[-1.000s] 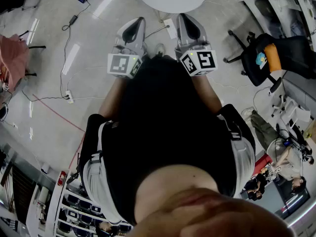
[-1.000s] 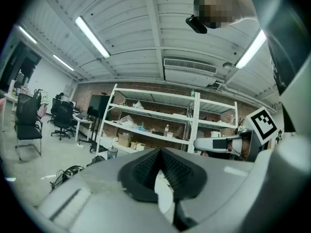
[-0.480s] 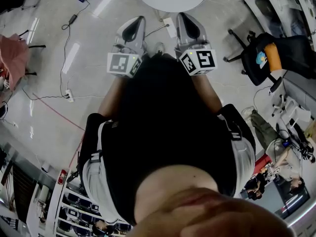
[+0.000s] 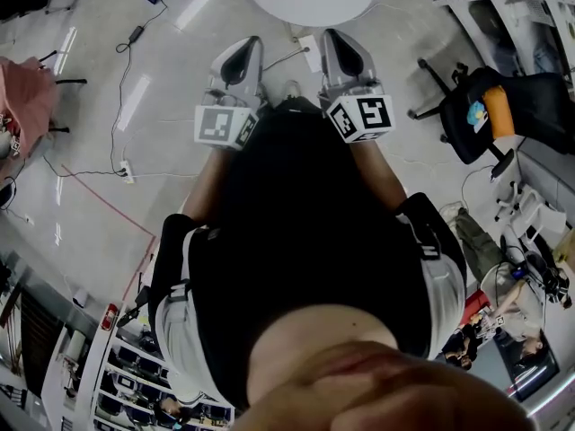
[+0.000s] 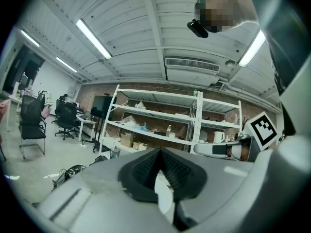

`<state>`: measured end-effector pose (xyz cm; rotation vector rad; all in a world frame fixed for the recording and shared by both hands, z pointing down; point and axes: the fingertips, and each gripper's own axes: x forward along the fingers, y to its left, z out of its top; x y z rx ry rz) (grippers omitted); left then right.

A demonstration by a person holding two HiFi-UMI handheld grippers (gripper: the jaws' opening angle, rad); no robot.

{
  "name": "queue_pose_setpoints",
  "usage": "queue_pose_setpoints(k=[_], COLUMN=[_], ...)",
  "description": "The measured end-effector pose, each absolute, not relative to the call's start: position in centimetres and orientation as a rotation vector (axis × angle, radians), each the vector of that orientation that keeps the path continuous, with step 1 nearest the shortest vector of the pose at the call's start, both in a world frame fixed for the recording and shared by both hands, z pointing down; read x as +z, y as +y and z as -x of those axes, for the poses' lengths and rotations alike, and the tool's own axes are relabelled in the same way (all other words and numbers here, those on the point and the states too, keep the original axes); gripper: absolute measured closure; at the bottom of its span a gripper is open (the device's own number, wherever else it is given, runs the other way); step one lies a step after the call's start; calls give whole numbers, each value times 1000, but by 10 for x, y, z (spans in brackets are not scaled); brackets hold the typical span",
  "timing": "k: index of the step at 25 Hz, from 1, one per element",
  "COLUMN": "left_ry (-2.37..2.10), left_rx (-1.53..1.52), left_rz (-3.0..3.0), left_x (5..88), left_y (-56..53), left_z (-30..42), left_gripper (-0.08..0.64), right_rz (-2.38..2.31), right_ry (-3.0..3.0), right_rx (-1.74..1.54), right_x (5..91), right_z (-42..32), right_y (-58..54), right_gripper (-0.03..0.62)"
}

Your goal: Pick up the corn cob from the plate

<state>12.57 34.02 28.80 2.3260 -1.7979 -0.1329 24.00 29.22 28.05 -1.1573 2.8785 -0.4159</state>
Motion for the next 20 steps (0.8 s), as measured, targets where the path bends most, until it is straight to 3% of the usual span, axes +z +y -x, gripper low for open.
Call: queue_pose_setpoints(k=[20], left_ry=[-1861], left_rx=[-149], left_rz=[-2276], left_x=[297], left_y=[285], left_z=[-75], left_gripper=[558], right_rz=[1156], right_ry=[2872], right_rx=[-404], right_x=[291], right_z=[-201], right_y=[224], right_gripper=[586])
